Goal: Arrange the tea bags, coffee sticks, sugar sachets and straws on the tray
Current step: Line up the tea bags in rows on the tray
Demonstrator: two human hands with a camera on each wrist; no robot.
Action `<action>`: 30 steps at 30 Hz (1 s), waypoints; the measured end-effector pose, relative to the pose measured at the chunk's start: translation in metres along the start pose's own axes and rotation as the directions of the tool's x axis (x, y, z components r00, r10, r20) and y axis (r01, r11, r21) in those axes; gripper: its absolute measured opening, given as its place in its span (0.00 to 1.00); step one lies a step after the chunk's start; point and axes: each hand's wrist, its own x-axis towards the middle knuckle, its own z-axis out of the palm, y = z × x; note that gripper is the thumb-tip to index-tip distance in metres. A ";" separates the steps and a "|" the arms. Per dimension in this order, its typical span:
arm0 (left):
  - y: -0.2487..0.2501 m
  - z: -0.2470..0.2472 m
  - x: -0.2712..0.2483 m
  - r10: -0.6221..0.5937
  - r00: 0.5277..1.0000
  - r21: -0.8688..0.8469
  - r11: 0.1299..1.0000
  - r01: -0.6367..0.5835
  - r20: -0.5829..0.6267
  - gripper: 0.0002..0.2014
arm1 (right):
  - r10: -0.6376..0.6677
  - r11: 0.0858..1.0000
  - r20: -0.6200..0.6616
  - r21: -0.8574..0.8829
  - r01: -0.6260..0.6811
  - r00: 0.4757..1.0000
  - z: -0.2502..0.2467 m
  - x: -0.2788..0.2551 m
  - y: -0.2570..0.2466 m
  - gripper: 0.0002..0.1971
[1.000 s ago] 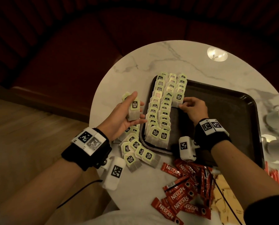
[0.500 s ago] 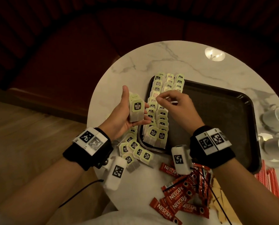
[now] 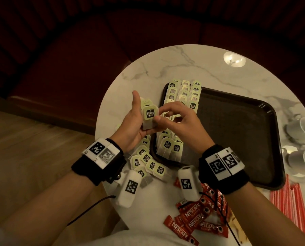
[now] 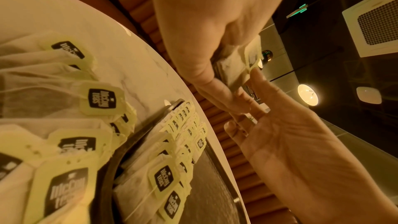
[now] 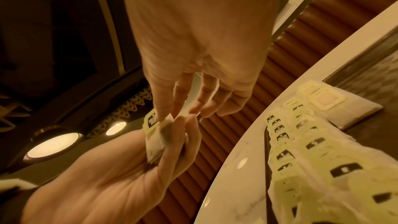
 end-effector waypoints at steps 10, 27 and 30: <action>0.001 -0.009 0.000 0.158 0.985 0.137 0.976 -0.166 0.069 0.22 | -0.045 0.978 -0.056 0.202 0.055 0.997 -0.024 0.002 -0.003 0.05; 0.000 -0.002 0.007 0.326 0.946 0.097 0.941 -0.324 -0.005 0.04 | 0.013 0.969 -0.103 0.249 0.013 0.995 -0.027 -0.002 0.002 0.11; 0.000 -0.003 0.007 0.334 0.942 0.125 0.935 -0.333 0.016 0.06 | 0.031 0.965 -0.102 0.261 -0.004 0.994 -0.028 -0.003 0.004 0.11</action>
